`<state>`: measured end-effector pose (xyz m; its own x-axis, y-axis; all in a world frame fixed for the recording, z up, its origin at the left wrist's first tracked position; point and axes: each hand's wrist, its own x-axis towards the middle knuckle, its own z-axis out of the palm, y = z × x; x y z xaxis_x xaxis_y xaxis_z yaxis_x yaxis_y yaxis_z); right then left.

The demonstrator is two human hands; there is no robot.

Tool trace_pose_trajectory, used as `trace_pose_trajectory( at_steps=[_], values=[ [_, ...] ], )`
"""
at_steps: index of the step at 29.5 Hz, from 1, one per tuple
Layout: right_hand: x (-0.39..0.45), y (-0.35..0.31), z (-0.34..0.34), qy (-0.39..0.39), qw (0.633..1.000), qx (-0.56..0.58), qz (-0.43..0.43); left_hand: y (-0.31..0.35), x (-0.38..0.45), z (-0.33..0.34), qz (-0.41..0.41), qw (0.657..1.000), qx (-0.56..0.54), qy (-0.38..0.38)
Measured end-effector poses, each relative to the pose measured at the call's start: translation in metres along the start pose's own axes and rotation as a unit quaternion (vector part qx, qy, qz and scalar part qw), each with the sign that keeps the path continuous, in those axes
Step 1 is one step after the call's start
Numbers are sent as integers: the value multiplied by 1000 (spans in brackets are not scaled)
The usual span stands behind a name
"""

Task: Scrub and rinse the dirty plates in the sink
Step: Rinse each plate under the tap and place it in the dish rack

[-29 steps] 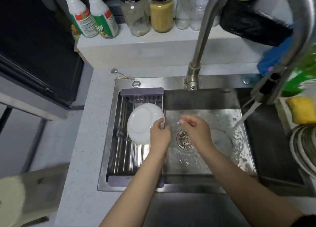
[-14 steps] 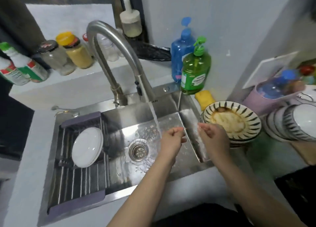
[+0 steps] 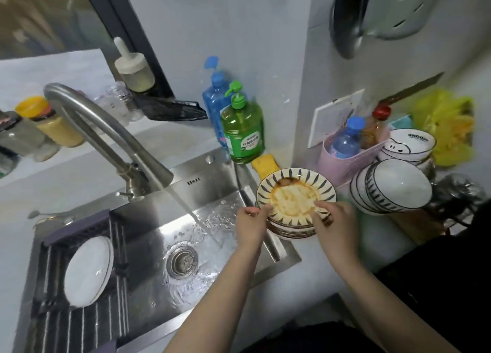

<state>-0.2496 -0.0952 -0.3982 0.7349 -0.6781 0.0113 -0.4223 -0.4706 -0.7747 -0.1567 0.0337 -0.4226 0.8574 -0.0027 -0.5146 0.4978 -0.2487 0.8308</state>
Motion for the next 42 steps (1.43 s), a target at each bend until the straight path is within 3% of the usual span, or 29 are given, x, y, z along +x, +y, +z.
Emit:
trace_pose_trajectory(
  at_steps=[6,12,15,18,22,28,33,42],
  values=[
    [15,12,0,14,997,40,67,15,2,5,36,997,44,50],
    [30,25,6,-12,996,50,73,18,12,6,96,993,75,5],
    [38,26,5,5,995,44,87,22,18,10,128,982,134,34],
    [42,22,5,14,994,45,96,35,21,13,122,971,190,80],
    [45,20,8,12,988,100,119,49,32,16,101,965,230,70],
    [45,23,10,10,969,191,157,56,47,14,53,969,237,47],
    [43,25,10,13,941,280,191,57,51,12,-2,983,178,38],
    [42,20,9,48,884,395,245,58,53,12,21,994,94,45]
  ],
)
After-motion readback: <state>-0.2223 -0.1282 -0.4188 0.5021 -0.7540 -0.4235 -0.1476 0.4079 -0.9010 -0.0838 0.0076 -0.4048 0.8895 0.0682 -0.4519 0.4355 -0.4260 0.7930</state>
